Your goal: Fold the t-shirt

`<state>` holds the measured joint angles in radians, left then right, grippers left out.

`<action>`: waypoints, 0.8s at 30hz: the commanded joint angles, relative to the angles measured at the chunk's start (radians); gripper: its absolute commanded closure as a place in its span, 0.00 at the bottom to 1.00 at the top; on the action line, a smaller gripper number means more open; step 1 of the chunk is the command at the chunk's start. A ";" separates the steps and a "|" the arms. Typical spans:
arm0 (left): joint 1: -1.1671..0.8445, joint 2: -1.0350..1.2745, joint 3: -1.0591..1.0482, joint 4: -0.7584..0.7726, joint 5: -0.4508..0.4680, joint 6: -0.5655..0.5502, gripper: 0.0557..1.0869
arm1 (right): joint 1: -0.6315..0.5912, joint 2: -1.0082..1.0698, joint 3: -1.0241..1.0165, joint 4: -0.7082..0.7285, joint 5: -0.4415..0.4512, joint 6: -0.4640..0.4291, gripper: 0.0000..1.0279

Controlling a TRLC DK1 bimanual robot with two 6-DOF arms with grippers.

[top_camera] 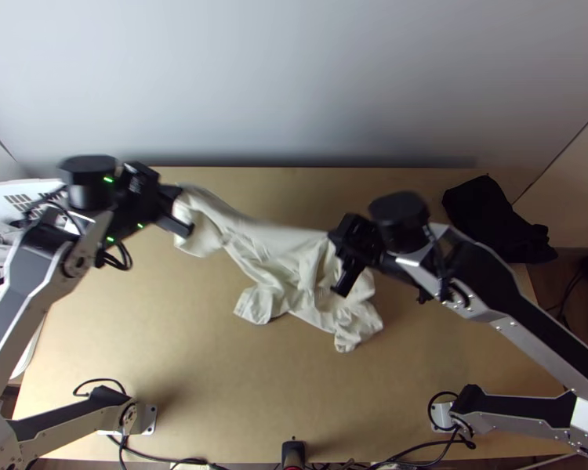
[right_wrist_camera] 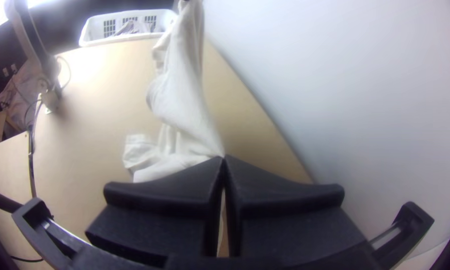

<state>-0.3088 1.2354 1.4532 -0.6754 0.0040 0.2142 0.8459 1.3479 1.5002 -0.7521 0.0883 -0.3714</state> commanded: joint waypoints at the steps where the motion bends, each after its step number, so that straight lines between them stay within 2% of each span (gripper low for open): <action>1: 0.089 -0.016 0.190 0.025 -0.002 -0.007 0.96 | -0.028 0.030 0.226 -0.024 0.051 -0.008 0.97; 6: 0.109 -0.020 0.296 0.059 -0.010 -0.012 0.96 | -0.027 0.077 0.367 -0.024 0.073 -0.023 0.97; 11: 0.111 -0.042 0.346 0.139 -0.085 -0.013 0.96 | -0.005 0.126 0.482 0.008 0.087 -0.063 0.97; 17: 0.129 -0.102 0.346 0.326 -0.205 0.002 0.96 | 0.050 0.160 0.578 0.143 0.126 -0.152 0.97; 24: 0.188 -0.155 0.375 0.425 -0.239 0.008 0.97 | 0.127 0.174 0.601 0.298 0.156 -0.247 0.97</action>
<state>-0.1654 1.1271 1.7981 -0.3473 -0.1860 0.2153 0.9077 1.5005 2.0514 -0.5716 0.2184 -0.5415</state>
